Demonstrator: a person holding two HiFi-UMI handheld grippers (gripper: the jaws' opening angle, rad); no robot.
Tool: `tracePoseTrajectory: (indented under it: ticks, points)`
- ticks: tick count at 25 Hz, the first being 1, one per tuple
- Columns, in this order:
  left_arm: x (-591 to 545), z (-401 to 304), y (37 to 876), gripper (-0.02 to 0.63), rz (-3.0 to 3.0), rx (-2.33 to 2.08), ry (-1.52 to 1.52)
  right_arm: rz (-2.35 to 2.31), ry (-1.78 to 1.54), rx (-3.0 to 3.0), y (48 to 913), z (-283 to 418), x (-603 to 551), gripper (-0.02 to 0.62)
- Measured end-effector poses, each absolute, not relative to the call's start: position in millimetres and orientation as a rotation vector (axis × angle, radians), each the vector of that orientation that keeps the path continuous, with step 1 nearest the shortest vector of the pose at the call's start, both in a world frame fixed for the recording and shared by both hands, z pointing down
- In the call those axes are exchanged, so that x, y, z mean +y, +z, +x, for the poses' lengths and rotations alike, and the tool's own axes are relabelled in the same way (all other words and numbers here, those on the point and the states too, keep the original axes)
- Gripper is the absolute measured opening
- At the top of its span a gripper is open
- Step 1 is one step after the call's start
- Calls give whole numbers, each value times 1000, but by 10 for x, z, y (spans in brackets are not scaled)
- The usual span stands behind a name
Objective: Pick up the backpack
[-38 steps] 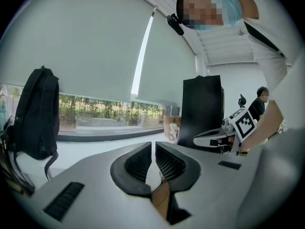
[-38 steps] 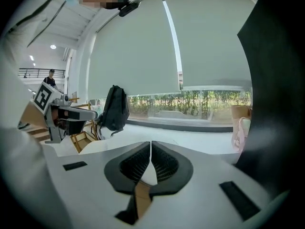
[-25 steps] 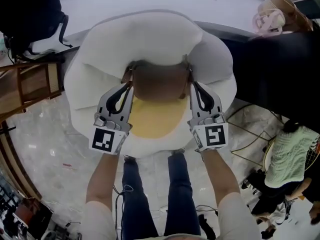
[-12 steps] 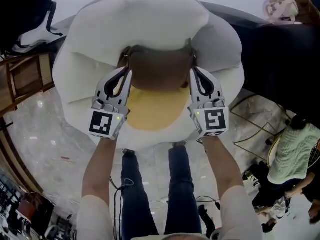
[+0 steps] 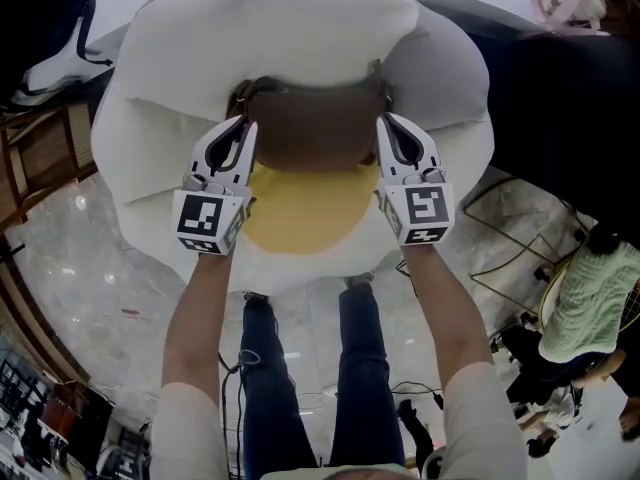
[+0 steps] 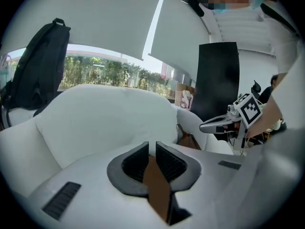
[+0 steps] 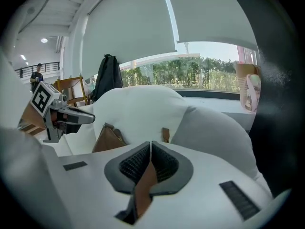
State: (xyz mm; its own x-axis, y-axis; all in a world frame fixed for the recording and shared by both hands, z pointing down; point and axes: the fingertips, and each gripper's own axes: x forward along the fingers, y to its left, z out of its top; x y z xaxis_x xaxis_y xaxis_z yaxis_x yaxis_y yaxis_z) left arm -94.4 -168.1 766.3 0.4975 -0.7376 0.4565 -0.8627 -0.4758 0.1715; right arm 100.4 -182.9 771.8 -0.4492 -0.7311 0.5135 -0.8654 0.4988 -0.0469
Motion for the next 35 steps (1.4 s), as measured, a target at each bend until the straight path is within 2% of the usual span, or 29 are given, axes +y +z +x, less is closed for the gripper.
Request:
tracePoseTrajectory:
  ticks: [7,8,9,10,11,18,35]
  points:
    - [-1712,-958,7886,48,2319,-1306,487,1253,496,-2290,8010,1027,-1859,34]
    - [-1719,-957,7913,49,2314,-1304,494,1254,509,-2276,8060,1047,-1869,50]
    - [-1726,-960,7945,66,2304,-1306,500,1260,525,-2255,8120,1072,-1881,146]
    - [-1733,-968,7983,146,2285,-1308,500,1265,542,-2231,8184,1097,-1888,260]
    - [-1734,-977,8024,212,2262,-1307,497,1262,559,-2209,8245,1116,-1888,270]
    - [-1663,-994,8290,239,2153,-1270,530,1245,680,-2163,8473,1184,-1865,285]
    - [-1815,-877,8723,238,2032,-1213,527,1194,771,-2155,8767,1078,-1947,278]
